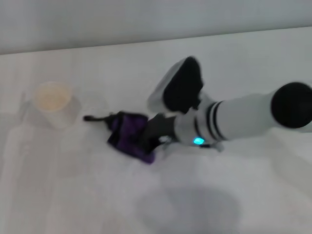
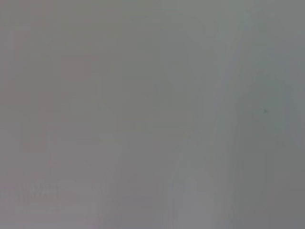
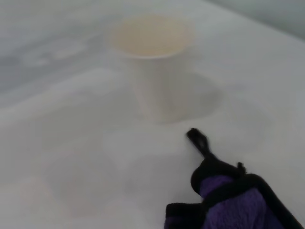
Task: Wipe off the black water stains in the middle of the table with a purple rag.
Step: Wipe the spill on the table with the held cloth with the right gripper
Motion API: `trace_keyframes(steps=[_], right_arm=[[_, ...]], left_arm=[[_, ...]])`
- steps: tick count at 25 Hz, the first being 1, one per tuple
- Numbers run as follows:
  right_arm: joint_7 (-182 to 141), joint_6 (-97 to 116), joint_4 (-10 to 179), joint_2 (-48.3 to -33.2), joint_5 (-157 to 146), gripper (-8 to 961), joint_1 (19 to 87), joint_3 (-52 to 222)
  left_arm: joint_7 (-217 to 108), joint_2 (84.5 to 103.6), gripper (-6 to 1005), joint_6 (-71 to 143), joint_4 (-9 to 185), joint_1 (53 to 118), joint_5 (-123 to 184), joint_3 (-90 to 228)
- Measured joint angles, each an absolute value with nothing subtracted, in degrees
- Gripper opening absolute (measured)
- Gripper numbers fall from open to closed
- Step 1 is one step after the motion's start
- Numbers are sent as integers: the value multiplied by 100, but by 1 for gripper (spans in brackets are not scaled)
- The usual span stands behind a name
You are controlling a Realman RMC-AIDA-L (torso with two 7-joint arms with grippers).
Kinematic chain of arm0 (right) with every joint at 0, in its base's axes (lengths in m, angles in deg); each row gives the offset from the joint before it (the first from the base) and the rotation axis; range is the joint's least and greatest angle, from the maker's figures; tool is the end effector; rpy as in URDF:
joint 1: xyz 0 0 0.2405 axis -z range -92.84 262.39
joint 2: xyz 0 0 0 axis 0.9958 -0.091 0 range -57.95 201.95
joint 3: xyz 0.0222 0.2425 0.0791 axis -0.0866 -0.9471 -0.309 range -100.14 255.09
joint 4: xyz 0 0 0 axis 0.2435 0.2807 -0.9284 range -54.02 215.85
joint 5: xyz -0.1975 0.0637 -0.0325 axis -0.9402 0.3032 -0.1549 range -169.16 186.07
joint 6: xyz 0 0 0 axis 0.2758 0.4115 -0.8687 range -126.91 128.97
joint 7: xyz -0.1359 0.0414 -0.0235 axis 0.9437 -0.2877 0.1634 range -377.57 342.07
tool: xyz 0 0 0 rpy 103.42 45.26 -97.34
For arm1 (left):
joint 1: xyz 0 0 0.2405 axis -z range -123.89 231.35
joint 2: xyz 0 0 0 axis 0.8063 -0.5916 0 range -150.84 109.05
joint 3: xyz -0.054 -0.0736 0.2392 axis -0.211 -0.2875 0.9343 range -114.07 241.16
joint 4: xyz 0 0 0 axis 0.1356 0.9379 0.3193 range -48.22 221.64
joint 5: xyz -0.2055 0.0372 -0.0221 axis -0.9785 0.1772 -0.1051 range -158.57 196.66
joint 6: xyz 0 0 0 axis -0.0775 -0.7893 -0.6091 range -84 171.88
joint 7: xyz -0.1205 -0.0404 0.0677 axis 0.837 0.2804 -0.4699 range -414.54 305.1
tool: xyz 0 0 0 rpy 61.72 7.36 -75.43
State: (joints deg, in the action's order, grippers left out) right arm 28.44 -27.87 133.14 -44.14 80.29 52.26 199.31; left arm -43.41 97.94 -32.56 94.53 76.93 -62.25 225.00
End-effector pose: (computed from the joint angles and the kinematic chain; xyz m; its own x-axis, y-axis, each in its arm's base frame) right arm 0.1958 0.3376 -0.1406 0.8792 -0.4652 -0.1029 -0.4679 -0.8022 -0.3709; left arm -0.3364 0.3057 -0.0043 0.6460 -0.1124 0.7551 0.7484 -0.1016 -0.6554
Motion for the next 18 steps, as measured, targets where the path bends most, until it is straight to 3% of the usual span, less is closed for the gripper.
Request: trace_keyframes(steps=[18], right_arm=[[3078, -2084, 13008, -4355, 8517, 96, 5514, 19601]], left_arm=[[-4338, 9794, 879, -3262, 9454, 7694, -6199, 22544]])
